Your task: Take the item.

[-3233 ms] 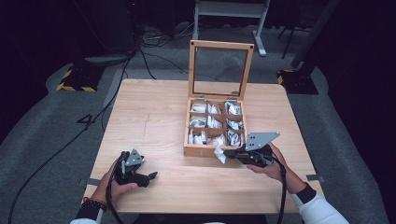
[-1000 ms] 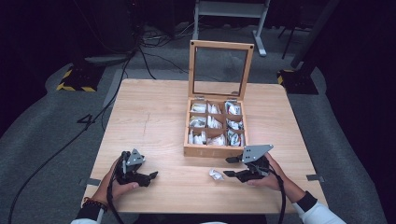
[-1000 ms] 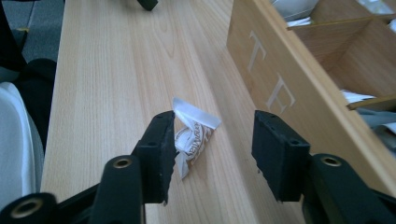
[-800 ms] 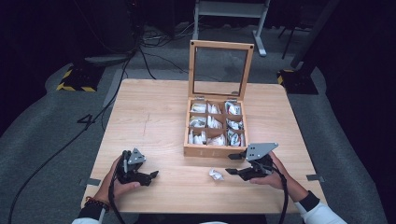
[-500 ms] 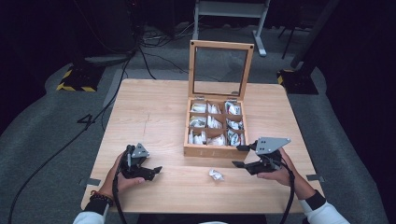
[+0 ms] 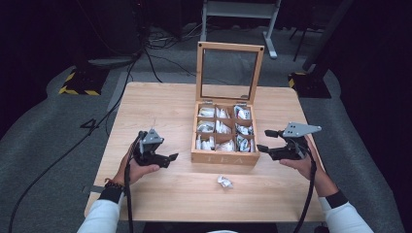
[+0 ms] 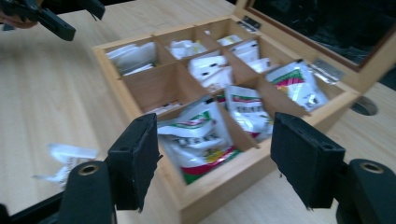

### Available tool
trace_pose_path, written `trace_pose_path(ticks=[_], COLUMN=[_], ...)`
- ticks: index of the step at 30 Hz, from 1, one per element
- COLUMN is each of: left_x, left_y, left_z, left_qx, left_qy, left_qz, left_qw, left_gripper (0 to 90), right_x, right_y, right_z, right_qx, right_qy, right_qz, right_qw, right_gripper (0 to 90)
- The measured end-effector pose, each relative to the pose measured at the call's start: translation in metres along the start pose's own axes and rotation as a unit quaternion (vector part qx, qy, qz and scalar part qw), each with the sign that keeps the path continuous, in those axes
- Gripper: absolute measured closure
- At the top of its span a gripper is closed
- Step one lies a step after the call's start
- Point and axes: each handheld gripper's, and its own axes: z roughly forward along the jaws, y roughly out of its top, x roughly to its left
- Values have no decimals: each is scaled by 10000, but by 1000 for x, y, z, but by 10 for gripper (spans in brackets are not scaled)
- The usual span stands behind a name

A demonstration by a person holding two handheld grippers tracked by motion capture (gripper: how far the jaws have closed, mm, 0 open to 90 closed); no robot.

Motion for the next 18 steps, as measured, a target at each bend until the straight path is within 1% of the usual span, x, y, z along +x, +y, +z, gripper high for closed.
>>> trace_pose_path(ticks=[1, 2, 3, 4, 5, 6, 7, 8, 9, 10, 11, 12, 13, 14, 15, 16, 17, 18], left_x=[2, 7, 7, 12, 14, 17, 19, 19, 23, 26, 32, 32, 36, 40, 43, 47, 52, 52], left_y=[5, 20, 20, 34, 41, 48, 55, 55, 63, 67, 79, 79, 85, 90, 94, 99, 105, 105], left_z=[3, 8, 8, 14, 17, 19, 21, 21, 25, 27, 34, 34, 38, 43, 47, 52, 59, 59], left_qx=[-34, -66, -66, -68, -70, -91, -113, -113, -156, -160, -216, -216, -205, -203, -194, -159, -129, -129], left_qy=[41, 34, 34, 69, 87, 79, 104, 104, 87, 77, 127, 127, 146, 151, 179, 184, 236, 236], left_qz=[33, 11, 11, 63, 65, 58, 62, 62, 4, -26, -101, -101, -149, -190, -214, -257, -280, -280], left_qw=[10000, 10000, 10000, 9999, 9999, 9999, 9999, 9999, 9998, 9998, 9996, 9996, 9996, 9995, 9994, 9994, 9992, 9992], left_gripper=[166, 166, 166, 166, 166, 166, 167, 167, 167, 169, 169, 170, 170, 170, 171, 173, 177, 178], right_x=[-5, -14, -18, -23, -28, -32, -37, -37, -41, -47, -57, -57, -59, -64, -68, -73, -80, -80], right_y=[1, 3, 4, 6, 8, 9, 12, 12, 14, 17, 23, 23, 25, 29, 33, 35, 41, 41], right_z=[1, 3, 4, 6, 8, 10, 12, 12, 15, 18, 23, 23, 24, 27, 30, 32, 38, 38], right_qx=[76, 111, 131, 190, 190, 159, 186, 186, 231, 207, 190, 190, 178, 188, 179, 148, 163, 163], right_qy=[-85, -180, -176, -269, -358, -379, -395, -395, -507, -570, -512, -512, -571, -660, -692, -685, -771, -771], right_qz=[53, 164, 230, 269, 300, 354, 357, 357, 339, 392, 552, 552, 573, 582, 613, 681, 735, 735], right_qw=[9999, 9996, 9995, 9991, 9987, 9985, 9984, 9984, 9979, 9974, 9970, 9970, 9966, 9959, 9956, 9952, 9942, 9942], right_gripper=[326, 327, 331, 334, 345, 353, 351, 351, 351, 352, 352, 352, 354, 358, 358, 359, 358, 358])
